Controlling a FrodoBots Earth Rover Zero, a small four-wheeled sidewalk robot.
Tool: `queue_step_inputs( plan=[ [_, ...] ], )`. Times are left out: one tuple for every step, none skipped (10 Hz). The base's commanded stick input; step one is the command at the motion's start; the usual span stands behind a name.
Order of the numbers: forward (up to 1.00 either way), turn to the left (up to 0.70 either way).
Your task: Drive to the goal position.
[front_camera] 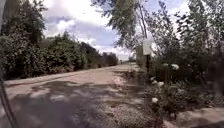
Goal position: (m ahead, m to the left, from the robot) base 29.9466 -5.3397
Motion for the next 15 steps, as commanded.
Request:
queue_step_inputs(
  plan=[
    [0.70,0.00],
    [0.70,0.00],
    [0.70,0.00],
    [0.70,0.20],
    [0.70,0.29],
    [0.70,0.31],
    [0.70,0.33],
    [0.70,0.35],
    [0.70,0.32],
    [0.70,0.19],
    [0.70,0.06],
    [0.70,0.00],
    [0.70,0.00],
    [0.70,0.00],
    [0.70,0.00]
  ],
)
